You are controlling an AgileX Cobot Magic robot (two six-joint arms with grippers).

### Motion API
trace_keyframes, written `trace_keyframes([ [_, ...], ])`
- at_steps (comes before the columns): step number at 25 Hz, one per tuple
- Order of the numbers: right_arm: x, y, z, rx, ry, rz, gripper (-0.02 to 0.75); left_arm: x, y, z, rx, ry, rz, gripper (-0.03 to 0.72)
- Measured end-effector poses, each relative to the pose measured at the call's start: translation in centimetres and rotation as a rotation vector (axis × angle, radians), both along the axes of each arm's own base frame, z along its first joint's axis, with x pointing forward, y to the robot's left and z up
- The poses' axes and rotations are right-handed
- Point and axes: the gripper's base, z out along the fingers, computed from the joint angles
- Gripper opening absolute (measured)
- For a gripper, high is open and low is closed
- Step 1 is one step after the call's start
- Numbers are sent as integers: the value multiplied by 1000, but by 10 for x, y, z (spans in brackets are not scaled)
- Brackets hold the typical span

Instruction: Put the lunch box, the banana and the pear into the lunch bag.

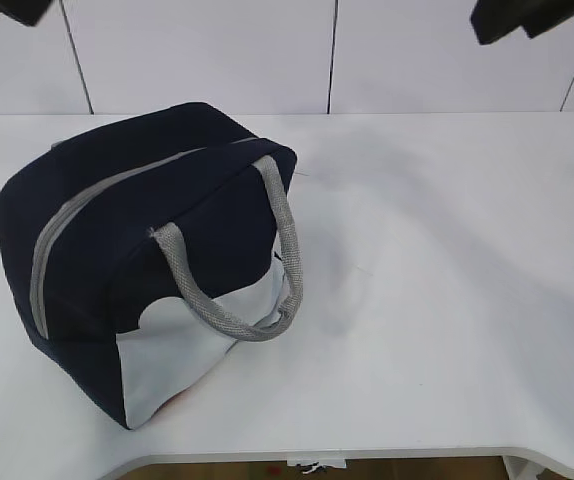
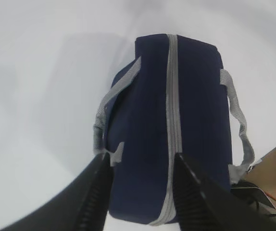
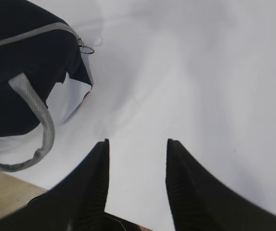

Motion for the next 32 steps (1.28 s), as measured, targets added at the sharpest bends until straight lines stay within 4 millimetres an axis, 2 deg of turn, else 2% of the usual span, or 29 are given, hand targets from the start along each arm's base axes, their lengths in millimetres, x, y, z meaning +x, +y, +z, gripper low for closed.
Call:
trace_keyframes([
  [1, -12, -5, 3, 6, -11, 0, 314, 0, 0, 0, 0, 0, 0, 328],
  [2, -22, -10, 5, 10, -20, 0, 314, -27, 15, 16, -6, -60, 7, 329],
  [7, -84, -37, 12, 40, -85, 2, 310, -72, 36, 36, -48, -151, 10, 329],
  [8, -97, -44, 12, 48, -104, 2, 310, -72, 37, 23, -25, -113, 11, 328],
  [10, -124, -56, 12, 65, -141, 2, 310, -100, 50, 34, -57, -178, 12, 328],
  [11, -135, -61, 10, 71, -154, 2, 310, -100, 50, 34, -57, -178, 12, 328],
  [12, -144, -65, 10, 79, -174, 2, 310, -113, 56, 21, -44, -156, 12, 328],
  [13, -162, -73, 9, 94, -206, 2, 310, -122, 61, 19, -49, -166, 12, 328],
  [14, -176, -79, 8, 108, -235, 2, 310, -140, 69, 14, -56, -183, 13, 328],
  [15, -187, -84, 7, 120, -261, 4, 310, -150, 74, 10, -60, -192, 13, 328],
  [16, -198, -89, 4, 128, -280, 4, 310, -150, 74, 10, -60, -192, 13, 328],
  [17, -210, -94, 2, 141, -307, 4, 310, -169, 83, 3, -70, -213, 14, 328],
  [19, -229, -103, -6, 157, -341, 5, 310, -185, 90, -4, -80, -231, 13, 328],
  [20, -237, -106, -11, 166, -358, 5, 310, -203, 99, -12, -94, -259, 13, 328],
  [24, -264, -118, -32, 174, -411, 18, 310, -238, 115, -31, -128, -322, 12, 316],
  [25, -268, -120, -37, 175, -417, 19, 310, -250, 121, -31, -147, -363, 13, 316],
  [29, -280, -126, -61, 181, -430, 20, 310, -268, 129, -52, -165, -392, 11, 281],
  [30, -281, -126, -68, 178, -424, 20, 310, -265, 128, -58, -155, -372, 11, 270],
  [31, -281, -126, -76, 174, -415, 20, 310, -277, 133, -59, -178, -418, 11, 270],
  [32, -281, -126, -84, 170, -405, 20, 310, -275, 132, -68, -168, -397, 11, 252],
])
